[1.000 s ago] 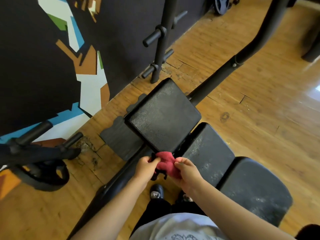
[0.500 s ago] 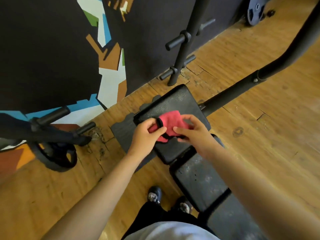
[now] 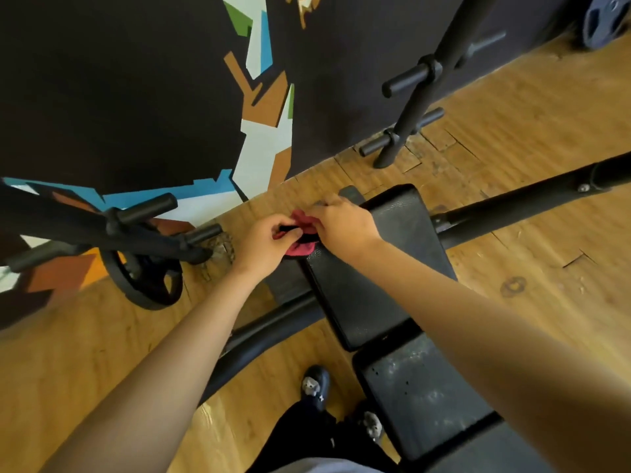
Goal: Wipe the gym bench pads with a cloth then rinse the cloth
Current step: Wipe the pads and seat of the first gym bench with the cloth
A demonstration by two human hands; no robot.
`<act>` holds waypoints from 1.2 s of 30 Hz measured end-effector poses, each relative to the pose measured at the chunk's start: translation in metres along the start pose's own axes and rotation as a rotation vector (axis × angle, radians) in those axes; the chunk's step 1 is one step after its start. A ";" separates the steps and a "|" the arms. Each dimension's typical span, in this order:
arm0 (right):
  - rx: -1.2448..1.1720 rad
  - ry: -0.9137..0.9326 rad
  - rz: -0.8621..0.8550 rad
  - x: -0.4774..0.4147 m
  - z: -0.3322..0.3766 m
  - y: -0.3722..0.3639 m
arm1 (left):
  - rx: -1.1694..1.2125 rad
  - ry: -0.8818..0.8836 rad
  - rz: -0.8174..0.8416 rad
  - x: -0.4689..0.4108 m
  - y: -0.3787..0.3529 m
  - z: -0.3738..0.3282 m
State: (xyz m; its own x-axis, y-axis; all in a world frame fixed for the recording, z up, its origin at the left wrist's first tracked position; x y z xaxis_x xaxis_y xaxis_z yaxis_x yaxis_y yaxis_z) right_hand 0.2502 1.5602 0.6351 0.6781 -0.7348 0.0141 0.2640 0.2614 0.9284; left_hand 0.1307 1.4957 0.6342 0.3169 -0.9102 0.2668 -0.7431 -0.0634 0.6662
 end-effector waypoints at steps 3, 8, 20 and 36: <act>0.031 -0.023 -0.025 -0.002 -0.026 0.005 | -0.024 -0.034 0.086 -0.015 -0.014 -0.026; 0.061 -0.197 -0.039 0.007 -0.090 0.033 | -0.119 -0.164 0.156 -0.053 -0.056 -0.080; -0.312 -0.469 -0.046 0.054 -0.173 0.043 | -0.348 -0.462 0.108 -0.076 -0.121 -0.157; -0.522 -0.775 0.011 0.184 -0.202 -0.034 | -0.869 -0.641 0.351 0.002 -0.234 -0.149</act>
State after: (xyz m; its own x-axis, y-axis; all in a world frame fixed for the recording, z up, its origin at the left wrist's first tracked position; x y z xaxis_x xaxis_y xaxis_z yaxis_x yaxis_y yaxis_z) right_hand 0.5047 1.5427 0.5315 0.0848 -0.8939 0.4403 0.6622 0.3807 0.6454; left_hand 0.3931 1.5695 0.5823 -0.3737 -0.8795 0.2948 0.0087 0.3145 0.9492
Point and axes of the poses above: each hand's wrist, its own x-axis away from the middle knuckle, its own y-axis out of the back of the hand, z = x × y, the point moved 6 cm from there along -x, towards the middle knuckle, and after that the axes turned 6 degrees about y, right-handed, at the moved point
